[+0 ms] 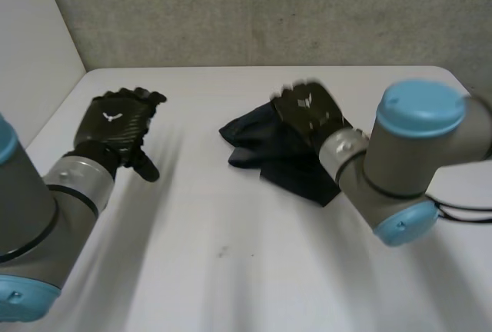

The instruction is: Fold the shorts.

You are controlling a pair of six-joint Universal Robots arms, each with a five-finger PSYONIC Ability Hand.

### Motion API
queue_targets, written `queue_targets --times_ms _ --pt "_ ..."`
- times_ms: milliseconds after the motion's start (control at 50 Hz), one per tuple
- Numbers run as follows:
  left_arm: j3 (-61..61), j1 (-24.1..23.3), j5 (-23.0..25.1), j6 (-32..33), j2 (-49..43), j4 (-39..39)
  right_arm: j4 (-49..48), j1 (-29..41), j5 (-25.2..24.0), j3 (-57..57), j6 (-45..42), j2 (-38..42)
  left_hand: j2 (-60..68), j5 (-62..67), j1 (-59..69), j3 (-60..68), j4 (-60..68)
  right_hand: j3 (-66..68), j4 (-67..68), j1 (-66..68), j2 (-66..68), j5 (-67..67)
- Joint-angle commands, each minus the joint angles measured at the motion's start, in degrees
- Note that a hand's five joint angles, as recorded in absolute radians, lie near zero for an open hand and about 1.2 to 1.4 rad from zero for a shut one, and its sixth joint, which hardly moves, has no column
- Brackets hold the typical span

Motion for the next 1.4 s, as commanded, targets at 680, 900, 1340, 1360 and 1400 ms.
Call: queue_targets --times_ms 680,900,1340,1360,1400 --pt "-6.0 14.6 3.3 -6.6 14.1 -0.2 -1.3 1.1 27.8 -2.0 10.2 -4.0 -0.8 -0.3 -0.1 -0.8 -0.7 12.7 12.0 25.6 12.5 14.7" --pt "-6.2 11.0 3.2 -6.0 9.4 -0.4 8.2 -10.5 22.0 5.3 21.7 0.7 -0.5 0.0 0.3 -0.4 -0.4 -57.3 -58.0 -44.4 -57.5 -55.3" --pt "-6.6 -1.1 3.2 -2.5 6.6 -2.4 15.7 -11.7 -18.1 14.8 -8.8 -12.8 1.7 2.2 2.4 1.8 1.8 -50.0 -50.7 -37.1 -50.1 -48.0" --pt "-7.1 -1.8 3.0 -2.4 6.5 -2.5 15.0 -10.5 -18.7 14.1 -8.7 -12.1 2.1 2.5 2.8 2.1 2.1 -50.1 -50.9 -37.2 -50.3 -48.2" --pt "-7.8 -2.6 2.7 -2.5 6.4 -2.6 12.1 -8.2 -19.0 10.8 -7.8 -7.9 2.2 2.7 2.9 2.3 2.3 -50.1 -50.9 -37.2 -50.3 -48.2"
